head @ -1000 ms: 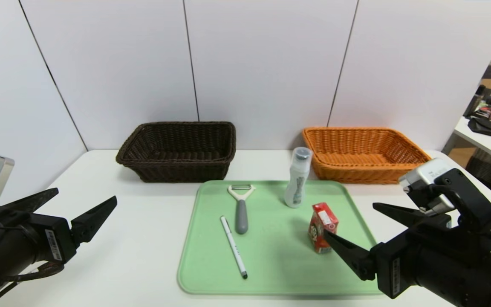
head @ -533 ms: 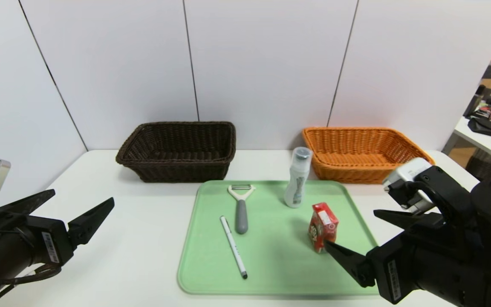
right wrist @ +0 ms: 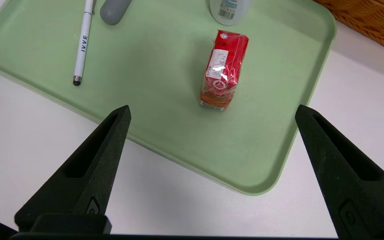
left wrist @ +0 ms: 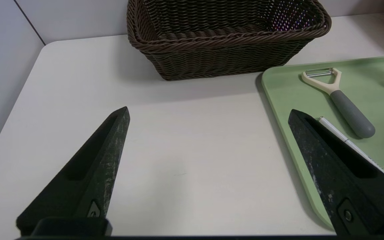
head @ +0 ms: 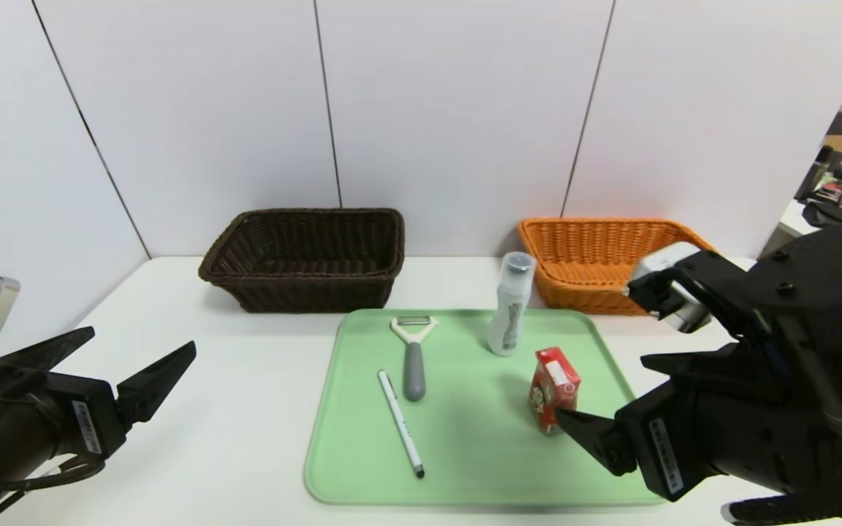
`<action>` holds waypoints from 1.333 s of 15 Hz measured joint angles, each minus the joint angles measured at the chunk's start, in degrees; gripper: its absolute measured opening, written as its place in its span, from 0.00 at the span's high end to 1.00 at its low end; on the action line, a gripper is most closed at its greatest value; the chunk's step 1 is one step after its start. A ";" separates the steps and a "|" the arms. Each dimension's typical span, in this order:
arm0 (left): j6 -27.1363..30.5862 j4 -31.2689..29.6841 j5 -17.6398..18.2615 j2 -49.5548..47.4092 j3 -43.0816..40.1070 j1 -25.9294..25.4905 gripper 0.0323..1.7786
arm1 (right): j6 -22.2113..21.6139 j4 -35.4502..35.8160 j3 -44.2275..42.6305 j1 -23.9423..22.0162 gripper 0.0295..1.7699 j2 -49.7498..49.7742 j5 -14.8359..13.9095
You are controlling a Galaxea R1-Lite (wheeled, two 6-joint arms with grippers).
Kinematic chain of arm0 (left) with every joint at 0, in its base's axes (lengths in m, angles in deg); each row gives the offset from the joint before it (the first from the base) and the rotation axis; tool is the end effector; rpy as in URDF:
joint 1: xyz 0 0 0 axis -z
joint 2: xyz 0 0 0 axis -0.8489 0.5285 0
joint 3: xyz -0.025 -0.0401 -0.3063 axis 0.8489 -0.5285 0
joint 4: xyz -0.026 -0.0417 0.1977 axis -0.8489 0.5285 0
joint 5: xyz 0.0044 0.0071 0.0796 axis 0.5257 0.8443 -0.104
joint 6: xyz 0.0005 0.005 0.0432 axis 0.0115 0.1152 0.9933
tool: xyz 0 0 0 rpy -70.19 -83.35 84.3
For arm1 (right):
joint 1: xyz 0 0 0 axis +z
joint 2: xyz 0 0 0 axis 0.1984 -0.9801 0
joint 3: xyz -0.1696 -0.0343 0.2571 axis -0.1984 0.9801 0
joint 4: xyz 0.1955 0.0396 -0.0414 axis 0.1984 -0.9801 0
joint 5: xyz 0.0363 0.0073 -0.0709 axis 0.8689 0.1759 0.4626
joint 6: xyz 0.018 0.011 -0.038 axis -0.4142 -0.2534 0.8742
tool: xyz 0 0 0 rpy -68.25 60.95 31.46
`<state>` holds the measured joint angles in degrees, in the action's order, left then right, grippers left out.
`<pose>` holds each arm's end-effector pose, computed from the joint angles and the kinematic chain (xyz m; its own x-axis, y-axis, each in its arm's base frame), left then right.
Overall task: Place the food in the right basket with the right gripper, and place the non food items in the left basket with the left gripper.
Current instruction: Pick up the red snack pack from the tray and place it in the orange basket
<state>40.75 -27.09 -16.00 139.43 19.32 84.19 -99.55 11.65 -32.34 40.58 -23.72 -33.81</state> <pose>0.1428 -0.0541 0.1878 0.9818 -0.1196 -0.1478 0.1198 0.9928 -0.0078 0.1600 0.1759 0.2137 0.7395 0.2800 -0.6121 -0.4191 0.9031 -0.0932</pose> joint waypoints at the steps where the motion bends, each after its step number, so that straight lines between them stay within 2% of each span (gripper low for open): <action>1: 0.00 0.05 -0.02 -0.02 -0.02 0.00 0.05 | -1.65 -3.79 -2.78 0.00 0.04 -1.00 0.24; 6: -0.01 0.02 0.02 -0.06 -0.52 0.00 0.05 | -11.46 -25.08 -17.40 -0.18 0.04 -7.52 6.03; 10: 0.00 0.00 0.09 -0.11 -0.66 0.00 0.05 | -15.96 -34.30 -26.34 -2.04 0.04 -13.70 12.07; 12: 0.02 0.00 0.06 -0.16 -0.69 0.00 0.05 | -16.07 -35.69 -30.10 -3.61 0.04 -16.35 13.25; 14: 0.07 0.10 0.06 -0.30 -0.79 0.00 0.05 | -13.84 -35.83 -31.54 -5.07 0.04 -18.20 13.03; 20: 0.33 0.18 0.09 -0.52 -0.83 0.00 0.05 | -10.89 -35.57 -31.54 -8.95 0.04 -21.36 13.03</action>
<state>41.08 -26.90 -15.92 138.91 18.49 84.19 -110.44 -23.92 -63.88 31.64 -45.08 -20.78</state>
